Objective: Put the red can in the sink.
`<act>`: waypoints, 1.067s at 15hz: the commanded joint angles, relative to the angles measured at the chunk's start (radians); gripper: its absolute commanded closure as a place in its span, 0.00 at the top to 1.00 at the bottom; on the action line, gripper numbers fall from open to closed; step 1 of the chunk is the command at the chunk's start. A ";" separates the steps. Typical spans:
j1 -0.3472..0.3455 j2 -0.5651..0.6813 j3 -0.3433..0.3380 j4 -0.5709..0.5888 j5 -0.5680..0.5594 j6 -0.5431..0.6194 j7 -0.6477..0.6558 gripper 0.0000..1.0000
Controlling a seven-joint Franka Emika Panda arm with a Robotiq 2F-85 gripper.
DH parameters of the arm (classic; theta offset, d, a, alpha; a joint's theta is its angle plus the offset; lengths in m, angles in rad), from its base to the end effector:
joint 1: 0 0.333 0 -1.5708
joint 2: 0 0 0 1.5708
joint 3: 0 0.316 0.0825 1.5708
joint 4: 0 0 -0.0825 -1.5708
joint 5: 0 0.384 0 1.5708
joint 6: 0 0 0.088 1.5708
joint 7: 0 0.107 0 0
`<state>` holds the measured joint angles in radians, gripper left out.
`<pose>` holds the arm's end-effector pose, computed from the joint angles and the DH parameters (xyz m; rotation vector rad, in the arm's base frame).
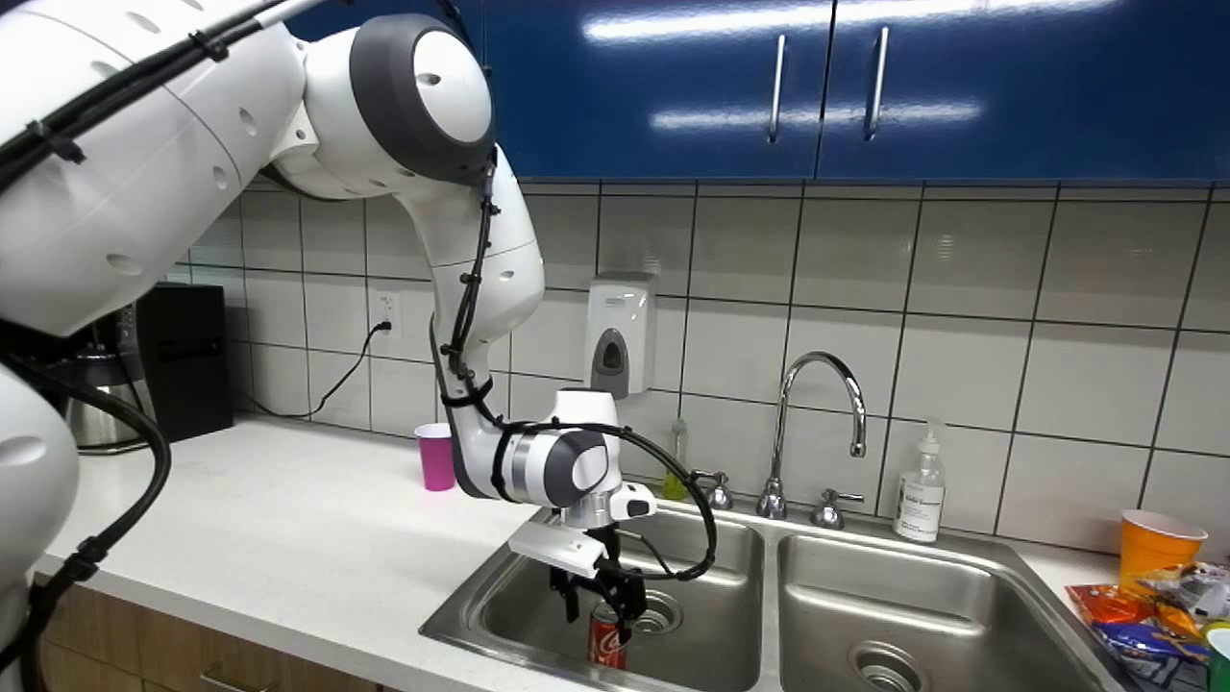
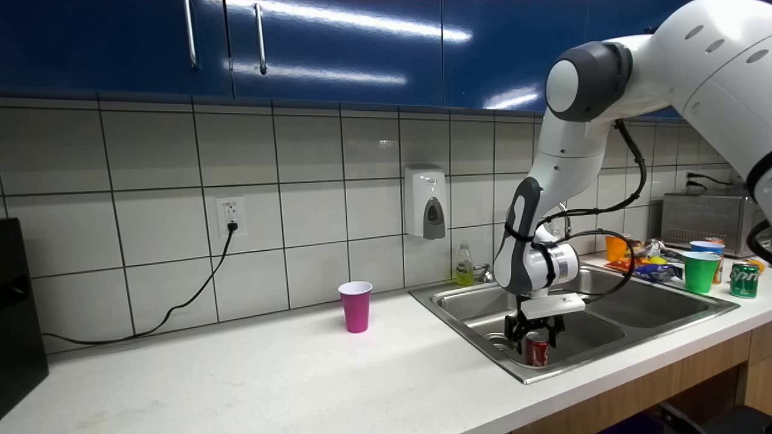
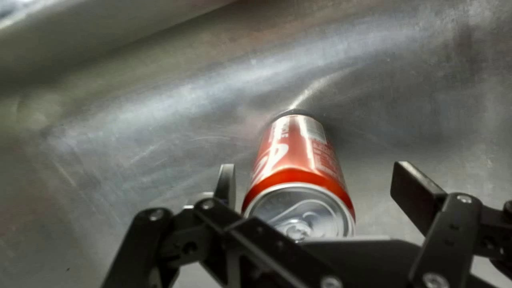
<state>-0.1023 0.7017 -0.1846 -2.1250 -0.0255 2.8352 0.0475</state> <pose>0.5320 -0.1620 0.0816 2.9874 -0.4000 0.0045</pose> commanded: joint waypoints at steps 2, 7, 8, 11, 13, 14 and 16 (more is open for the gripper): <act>0.005 -0.021 -0.007 -0.011 0.001 -0.008 0.014 1.00; 0.013 -0.074 -0.016 -0.034 -0.006 -0.025 0.012 1.00; 0.017 -0.090 -0.021 -0.041 -0.009 -0.025 0.015 1.00; 0.023 -0.139 -0.033 -0.065 -0.013 -0.032 0.019 1.00; 0.025 -0.180 -0.038 -0.094 -0.016 -0.031 0.017 1.00; 0.026 -0.197 -0.038 -0.106 -0.017 -0.033 0.016 1.00; 0.028 -0.231 -0.039 -0.129 -0.023 -0.036 0.016 1.00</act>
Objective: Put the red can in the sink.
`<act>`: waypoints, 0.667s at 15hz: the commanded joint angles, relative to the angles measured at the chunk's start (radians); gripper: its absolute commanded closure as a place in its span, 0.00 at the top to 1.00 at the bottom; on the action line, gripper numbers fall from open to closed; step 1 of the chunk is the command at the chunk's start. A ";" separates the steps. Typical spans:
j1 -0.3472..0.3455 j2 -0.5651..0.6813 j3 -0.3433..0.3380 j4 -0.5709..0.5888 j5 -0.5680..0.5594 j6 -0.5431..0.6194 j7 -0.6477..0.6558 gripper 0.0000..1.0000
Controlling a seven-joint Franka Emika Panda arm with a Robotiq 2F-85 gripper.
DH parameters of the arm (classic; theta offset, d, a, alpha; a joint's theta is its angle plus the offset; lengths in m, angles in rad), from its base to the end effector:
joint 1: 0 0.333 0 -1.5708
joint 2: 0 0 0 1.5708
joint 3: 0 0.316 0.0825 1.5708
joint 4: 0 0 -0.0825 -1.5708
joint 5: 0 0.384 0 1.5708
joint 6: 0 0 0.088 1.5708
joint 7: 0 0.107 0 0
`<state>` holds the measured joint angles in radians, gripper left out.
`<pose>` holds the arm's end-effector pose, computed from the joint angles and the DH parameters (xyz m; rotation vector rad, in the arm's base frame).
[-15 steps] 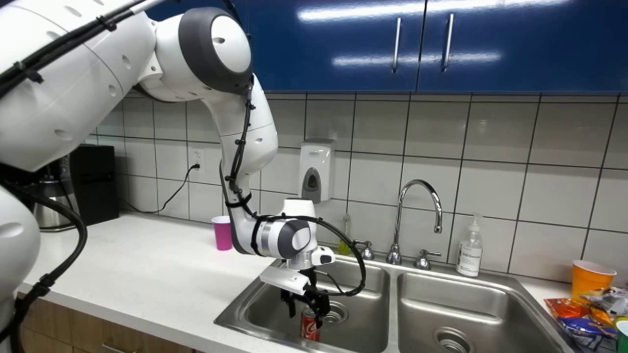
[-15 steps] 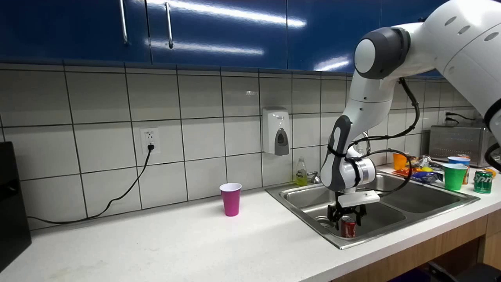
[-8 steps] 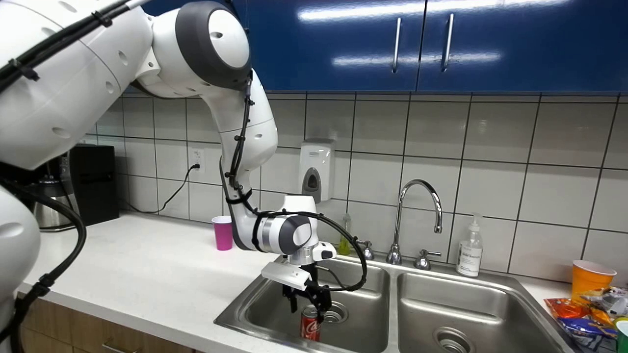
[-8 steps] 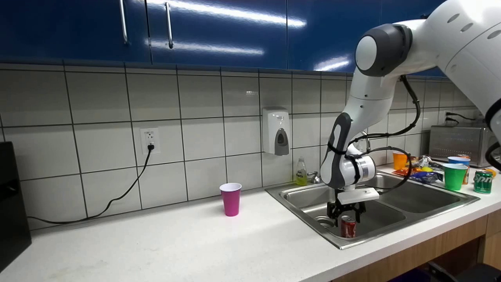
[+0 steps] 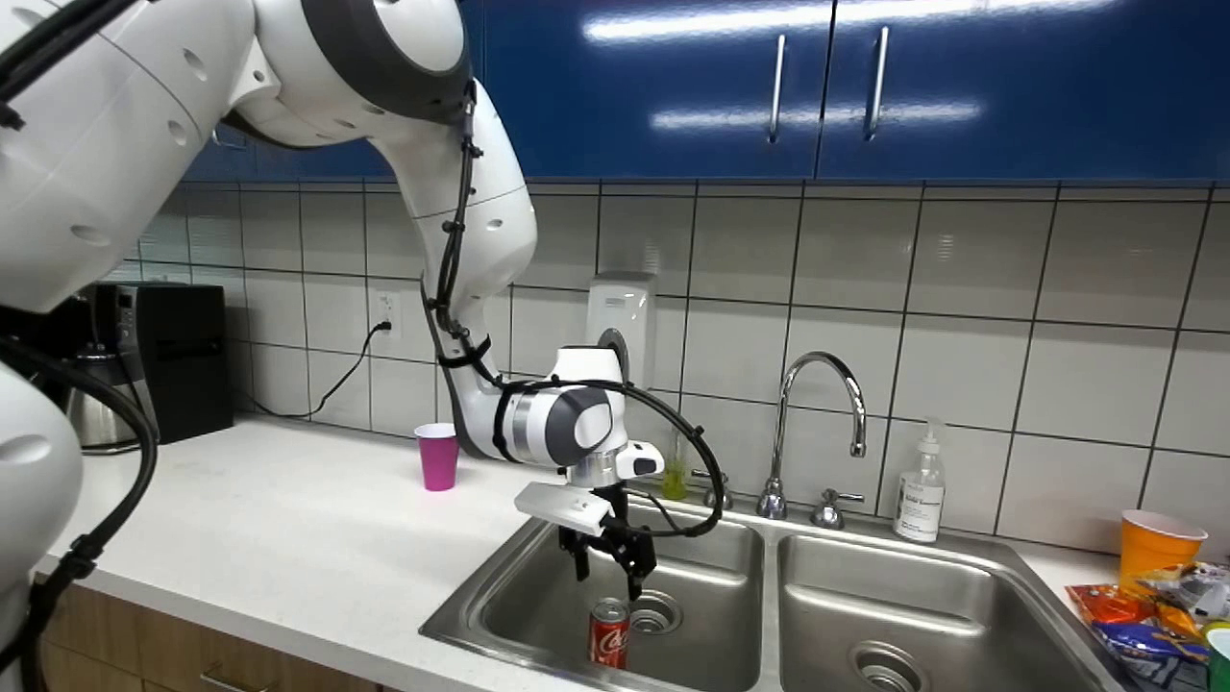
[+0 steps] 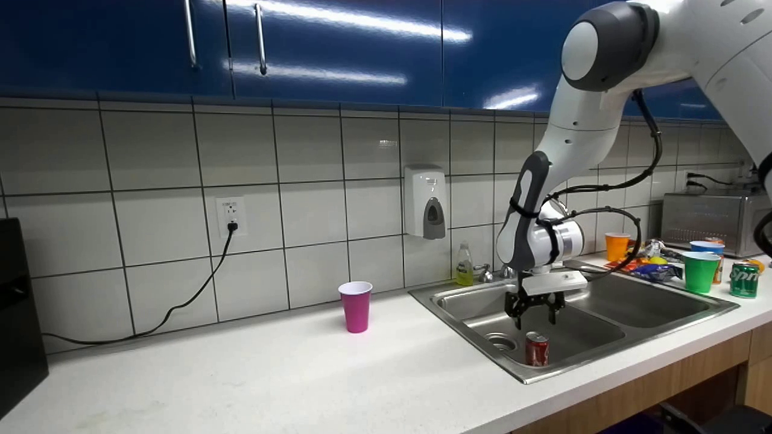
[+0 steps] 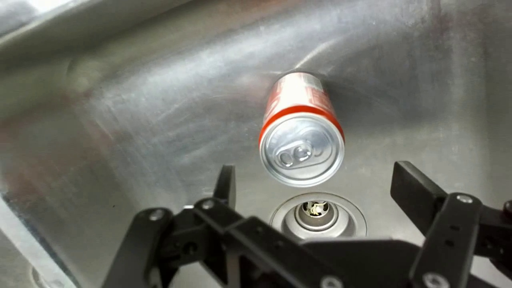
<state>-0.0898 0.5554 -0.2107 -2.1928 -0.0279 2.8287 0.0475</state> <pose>0.5329 -0.1678 0.1419 2.9795 -0.4288 0.1132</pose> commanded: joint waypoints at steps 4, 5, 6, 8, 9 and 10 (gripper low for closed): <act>0.018 -0.168 -0.007 -0.118 -0.029 -0.033 0.008 1.00; 0.020 -0.194 -0.005 -0.135 -0.031 -0.035 0.006 1.00; 0.019 -0.221 0.002 -0.153 -0.030 -0.036 0.000 1.00; 0.026 -0.274 0.007 -0.189 -0.035 -0.043 0.000 1.00; 0.027 -0.301 0.012 -0.207 -0.035 -0.048 -0.001 1.00; 0.025 -0.329 0.021 -0.225 -0.028 -0.054 -0.007 1.00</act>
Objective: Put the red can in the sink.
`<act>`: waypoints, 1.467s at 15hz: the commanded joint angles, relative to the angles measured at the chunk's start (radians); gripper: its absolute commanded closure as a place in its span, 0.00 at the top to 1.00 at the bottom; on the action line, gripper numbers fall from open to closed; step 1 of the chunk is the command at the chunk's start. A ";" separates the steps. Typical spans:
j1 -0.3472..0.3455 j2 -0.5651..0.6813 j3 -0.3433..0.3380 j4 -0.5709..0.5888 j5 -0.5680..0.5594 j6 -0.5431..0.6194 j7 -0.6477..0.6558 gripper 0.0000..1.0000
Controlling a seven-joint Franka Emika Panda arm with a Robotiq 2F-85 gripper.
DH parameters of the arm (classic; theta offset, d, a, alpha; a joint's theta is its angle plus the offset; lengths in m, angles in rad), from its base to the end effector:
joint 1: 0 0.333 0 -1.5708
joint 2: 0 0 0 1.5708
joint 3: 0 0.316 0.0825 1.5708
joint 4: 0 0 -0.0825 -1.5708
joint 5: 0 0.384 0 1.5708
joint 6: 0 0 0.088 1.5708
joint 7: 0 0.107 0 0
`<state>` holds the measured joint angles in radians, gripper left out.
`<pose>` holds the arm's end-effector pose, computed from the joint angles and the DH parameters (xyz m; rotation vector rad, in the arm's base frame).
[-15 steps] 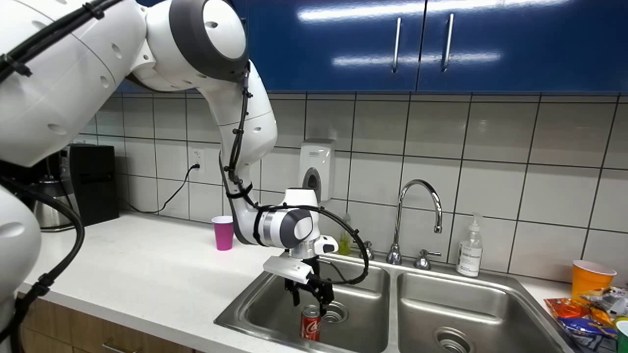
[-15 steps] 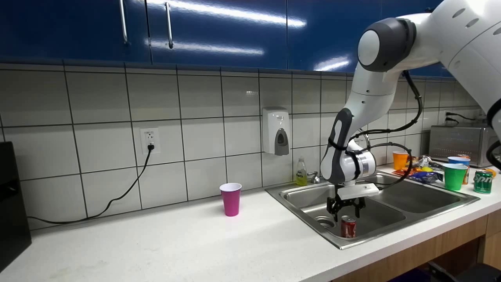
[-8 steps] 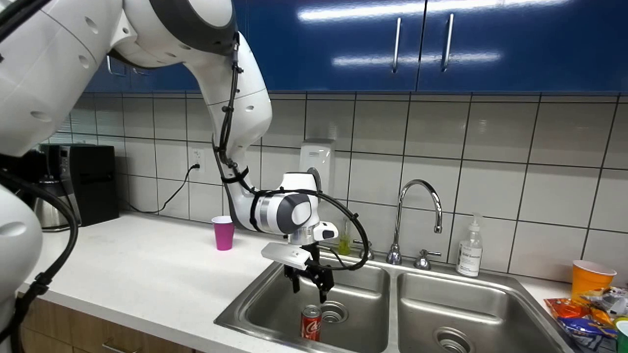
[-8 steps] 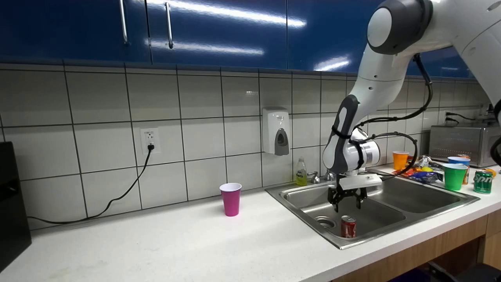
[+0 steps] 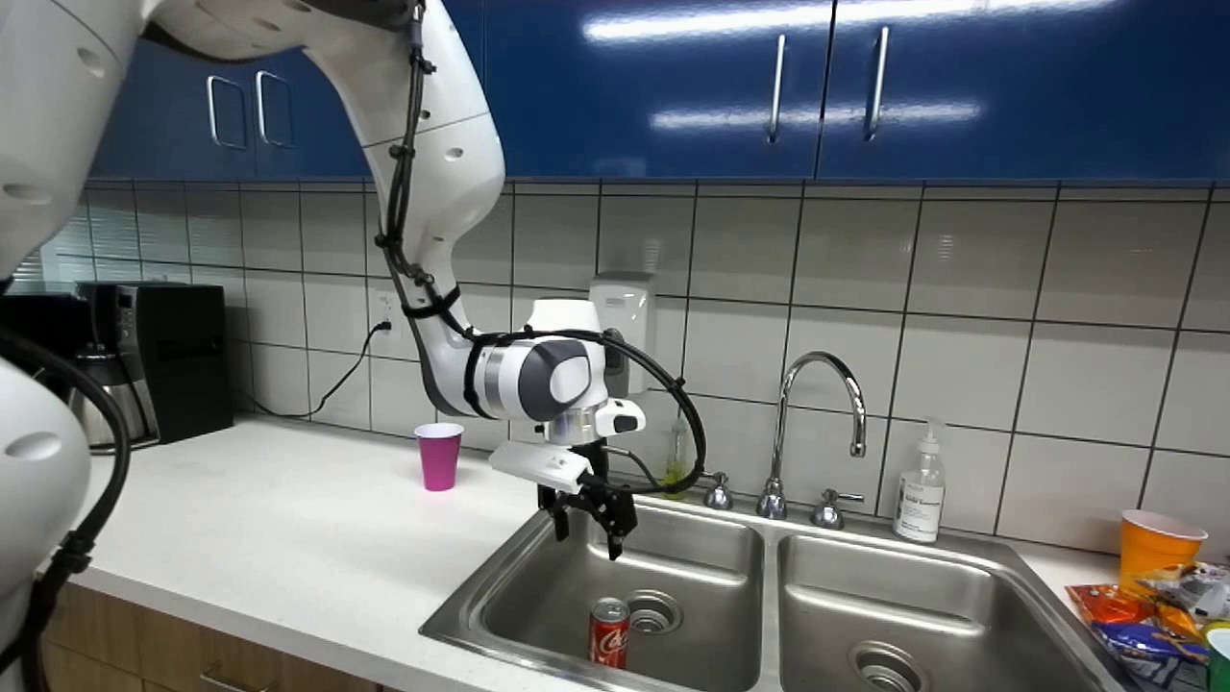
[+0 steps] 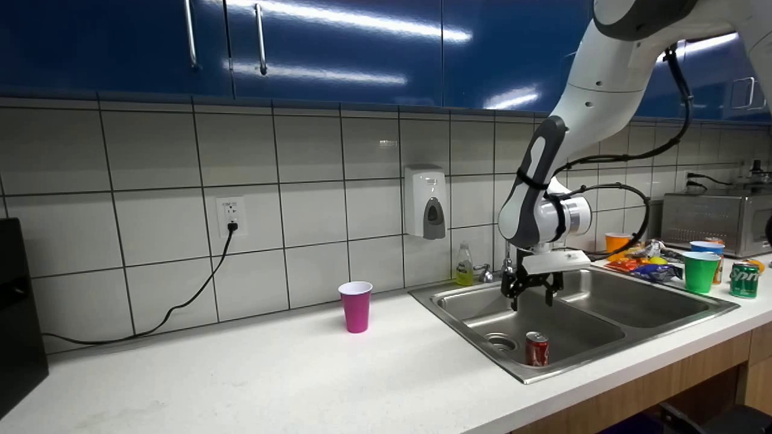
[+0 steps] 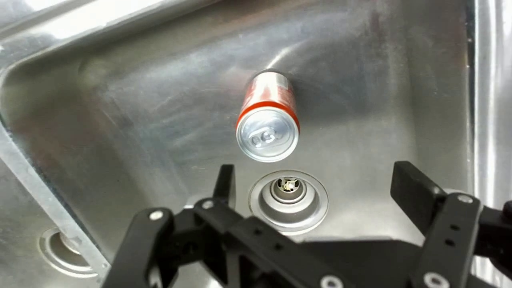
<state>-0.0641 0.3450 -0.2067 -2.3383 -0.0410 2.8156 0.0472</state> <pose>0.5111 -0.1426 0.2039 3.0099 -0.3987 0.1946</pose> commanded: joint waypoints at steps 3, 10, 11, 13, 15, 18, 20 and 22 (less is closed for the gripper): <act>0.005 -0.198 0.030 -0.136 -0.017 -0.054 0.002 1.00; 0.002 -0.390 0.079 -0.273 0.004 -0.108 -0.011 1.00; 0.003 -0.416 0.085 -0.290 0.007 -0.118 -0.012 1.00; 0.007 -0.467 0.100 -0.325 0.014 -0.141 -0.015 1.00; 0.010 -0.510 0.112 -0.354 0.022 -0.161 -0.019 1.00; 0.013 -0.559 0.123 -0.381 0.027 -0.187 -0.022 1.00; 0.012 -0.584 0.128 -0.393 0.022 -0.202 -0.021 1.00; 0.004 -0.535 0.130 -0.369 0.012 -0.173 -0.005 1.00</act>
